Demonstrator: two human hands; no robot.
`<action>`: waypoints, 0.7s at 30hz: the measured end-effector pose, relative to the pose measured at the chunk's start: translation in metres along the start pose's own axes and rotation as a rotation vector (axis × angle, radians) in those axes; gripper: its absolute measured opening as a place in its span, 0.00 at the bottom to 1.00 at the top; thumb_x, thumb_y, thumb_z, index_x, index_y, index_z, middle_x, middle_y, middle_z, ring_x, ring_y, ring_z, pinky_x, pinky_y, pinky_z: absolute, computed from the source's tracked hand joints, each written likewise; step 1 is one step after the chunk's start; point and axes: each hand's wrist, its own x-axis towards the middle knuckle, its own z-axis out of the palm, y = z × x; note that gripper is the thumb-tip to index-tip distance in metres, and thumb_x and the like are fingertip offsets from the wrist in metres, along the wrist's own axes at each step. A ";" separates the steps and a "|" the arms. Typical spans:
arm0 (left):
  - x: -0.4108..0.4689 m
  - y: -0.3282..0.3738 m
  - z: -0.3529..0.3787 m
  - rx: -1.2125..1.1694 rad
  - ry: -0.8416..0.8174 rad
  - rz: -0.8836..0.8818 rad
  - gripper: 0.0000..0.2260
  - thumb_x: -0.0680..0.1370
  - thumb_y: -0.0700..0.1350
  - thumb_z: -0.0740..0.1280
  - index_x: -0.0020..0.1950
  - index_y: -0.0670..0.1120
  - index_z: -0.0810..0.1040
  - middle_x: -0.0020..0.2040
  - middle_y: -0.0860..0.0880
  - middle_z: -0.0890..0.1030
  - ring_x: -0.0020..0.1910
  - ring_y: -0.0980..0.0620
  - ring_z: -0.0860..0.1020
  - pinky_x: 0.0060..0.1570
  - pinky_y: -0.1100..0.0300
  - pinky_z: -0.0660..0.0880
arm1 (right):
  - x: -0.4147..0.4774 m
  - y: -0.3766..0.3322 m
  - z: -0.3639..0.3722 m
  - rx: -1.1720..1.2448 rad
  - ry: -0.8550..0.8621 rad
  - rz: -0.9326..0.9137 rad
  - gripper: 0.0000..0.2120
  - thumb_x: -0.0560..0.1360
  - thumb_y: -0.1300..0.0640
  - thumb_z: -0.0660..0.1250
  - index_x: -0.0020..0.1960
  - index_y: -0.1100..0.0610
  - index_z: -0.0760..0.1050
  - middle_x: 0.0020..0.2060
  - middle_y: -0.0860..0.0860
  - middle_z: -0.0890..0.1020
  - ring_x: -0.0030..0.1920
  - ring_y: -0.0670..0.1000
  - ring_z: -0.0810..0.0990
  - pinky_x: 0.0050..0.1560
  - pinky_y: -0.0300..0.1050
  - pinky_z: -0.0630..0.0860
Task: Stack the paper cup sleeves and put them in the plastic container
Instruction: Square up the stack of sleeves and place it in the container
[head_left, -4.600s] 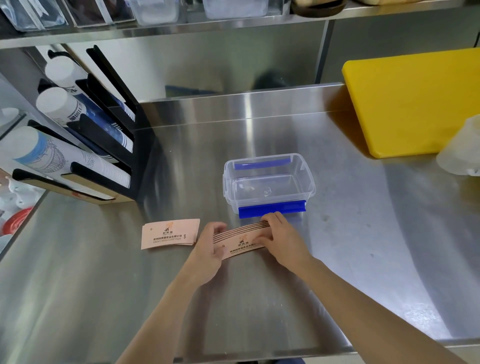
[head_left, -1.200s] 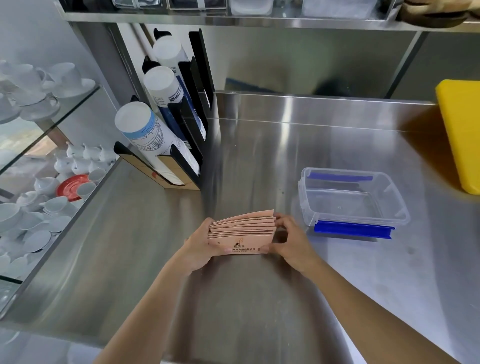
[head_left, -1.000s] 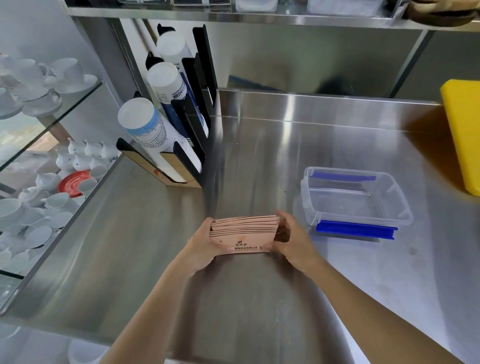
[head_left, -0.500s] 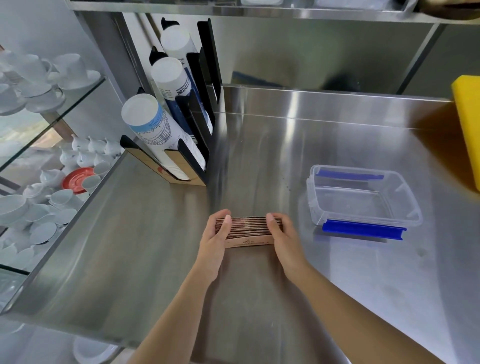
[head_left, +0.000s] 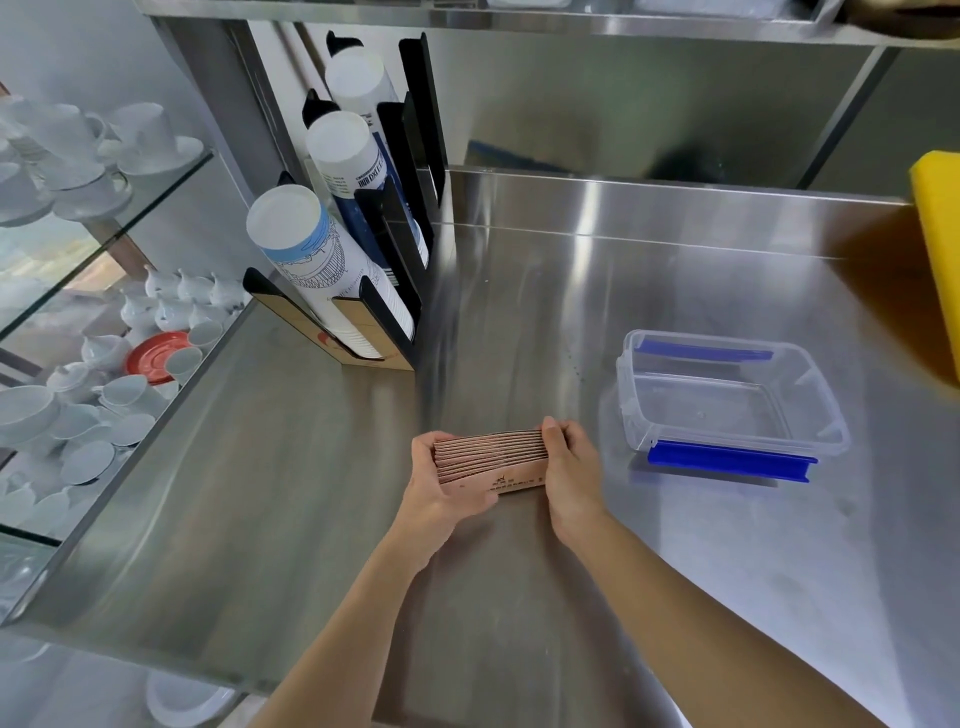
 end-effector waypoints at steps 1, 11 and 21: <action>0.000 0.001 -0.002 0.092 0.007 0.012 0.28 0.66 0.35 0.73 0.57 0.50 0.62 0.51 0.50 0.74 0.48 0.54 0.75 0.47 0.70 0.74 | 0.000 0.000 -0.001 -0.002 -0.006 -0.007 0.12 0.79 0.53 0.57 0.37 0.52 0.71 0.36 0.48 0.75 0.41 0.48 0.72 0.47 0.43 0.68; 0.002 -0.004 -0.011 0.333 0.095 0.113 0.21 0.71 0.37 0.70 0.57 0.51 0.66 0.52 0.52 0.76 0.51 0.54 0.75 0.50 0.70 0.69 | -0.008 -0.002 -0.021 -0.090 -0.204 -0.031 0.09 0.78 0.49 0.58 0.47 0.53 0.74 0.42 0.46 0.78 0.45 0.43 0.75 0.46 0.35 0.70; 0.004 -0.004 -0.012 0.261 0.134 0.067 0.21 0.69 0.36 0.72 0.56 0.51 0.69 0.56 0.47 0.78 0.55 0.50 0.77 0.58 0.58 0.72 | -0.004 -0.004 -0.050 -0.276 -0.349 -0.142 0.20 0.71 0.71 0.67 0.62 0.60 0.72 0.50 0.48 0.79 0.46 0.36 0.77 0.49 0.25 0.75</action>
